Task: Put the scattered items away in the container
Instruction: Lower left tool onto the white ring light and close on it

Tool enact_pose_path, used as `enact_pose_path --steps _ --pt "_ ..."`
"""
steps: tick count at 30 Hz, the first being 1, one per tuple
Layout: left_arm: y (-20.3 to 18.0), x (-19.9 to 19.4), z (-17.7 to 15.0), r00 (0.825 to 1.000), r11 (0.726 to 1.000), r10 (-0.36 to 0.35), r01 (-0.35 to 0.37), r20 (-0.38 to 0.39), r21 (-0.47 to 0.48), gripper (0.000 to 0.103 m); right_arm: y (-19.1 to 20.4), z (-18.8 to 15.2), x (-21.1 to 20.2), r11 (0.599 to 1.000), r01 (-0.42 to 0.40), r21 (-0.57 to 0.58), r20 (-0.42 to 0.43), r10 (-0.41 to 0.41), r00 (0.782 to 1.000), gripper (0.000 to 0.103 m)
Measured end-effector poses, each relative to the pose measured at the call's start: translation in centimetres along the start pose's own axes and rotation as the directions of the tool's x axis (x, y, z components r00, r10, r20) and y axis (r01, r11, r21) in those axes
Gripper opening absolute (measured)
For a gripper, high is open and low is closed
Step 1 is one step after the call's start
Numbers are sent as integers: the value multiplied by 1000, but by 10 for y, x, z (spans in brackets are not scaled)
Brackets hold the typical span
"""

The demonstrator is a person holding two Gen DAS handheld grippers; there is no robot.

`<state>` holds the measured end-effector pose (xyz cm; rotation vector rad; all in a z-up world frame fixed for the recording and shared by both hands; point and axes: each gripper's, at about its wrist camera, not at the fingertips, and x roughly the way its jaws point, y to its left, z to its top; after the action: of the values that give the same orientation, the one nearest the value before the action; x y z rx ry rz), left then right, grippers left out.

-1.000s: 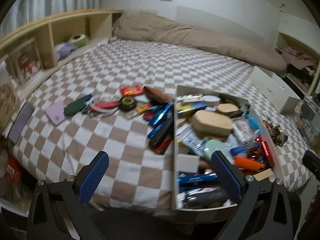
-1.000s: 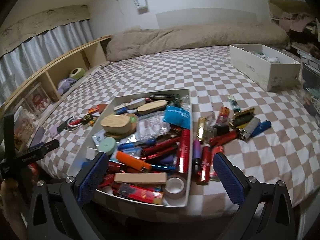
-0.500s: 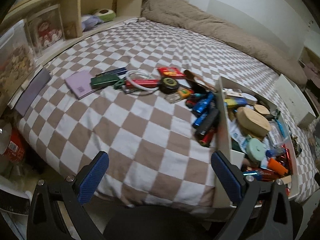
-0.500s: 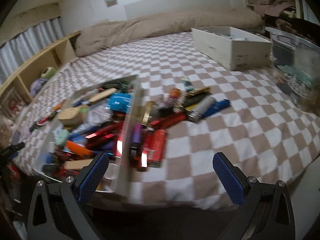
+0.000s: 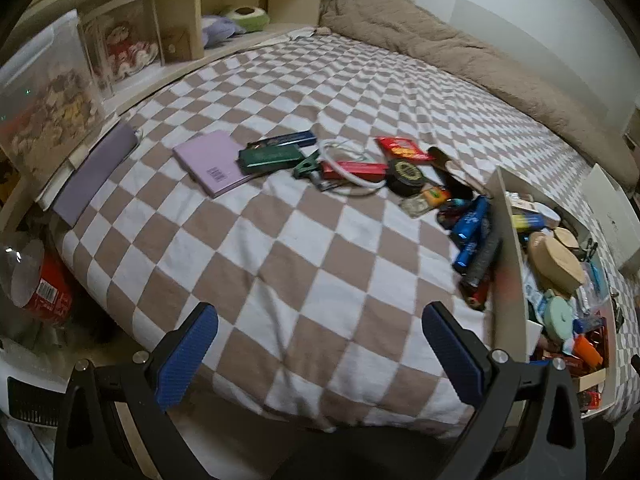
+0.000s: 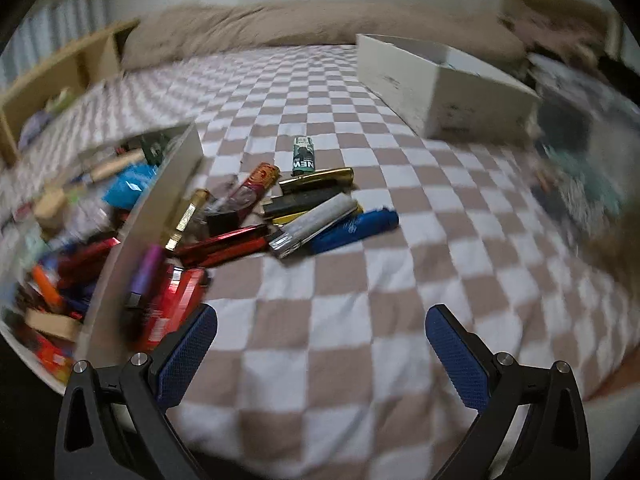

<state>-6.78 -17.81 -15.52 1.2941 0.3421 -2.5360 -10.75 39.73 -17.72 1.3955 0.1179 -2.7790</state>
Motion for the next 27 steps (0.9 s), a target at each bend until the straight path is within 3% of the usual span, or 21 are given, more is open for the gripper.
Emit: enact_pose_path --steps 3,10,15,19,23,27 --pt "7 7 -3 1000 1000 0 0 -24 3 103 -2 7 17 997 18 -82 -11 -19 1000 103" --pt "16 26 -6 997 1000 7 -7 -80 -7 103 -8 12 58 991 21 -130 -62 -29 998 103" --pt "17 41 3 995 999 17 -14 -95 34 103 -20 5 66 997 -60 -39 -25 60 998 103" --pt "18 56 13 997 995 25 -18 -72 98 103 -24 1 64 996 -89 -21 13 89 996 103" --pt "14 70 16 998 979 65 -60 -18 195 103 -16 3 69 998 -51 -44 11 51 999 103" --pt "15 75 14 998 968 43 -52 42 244 103 -12 5 74 998 -29 -58 14 29 999 103"
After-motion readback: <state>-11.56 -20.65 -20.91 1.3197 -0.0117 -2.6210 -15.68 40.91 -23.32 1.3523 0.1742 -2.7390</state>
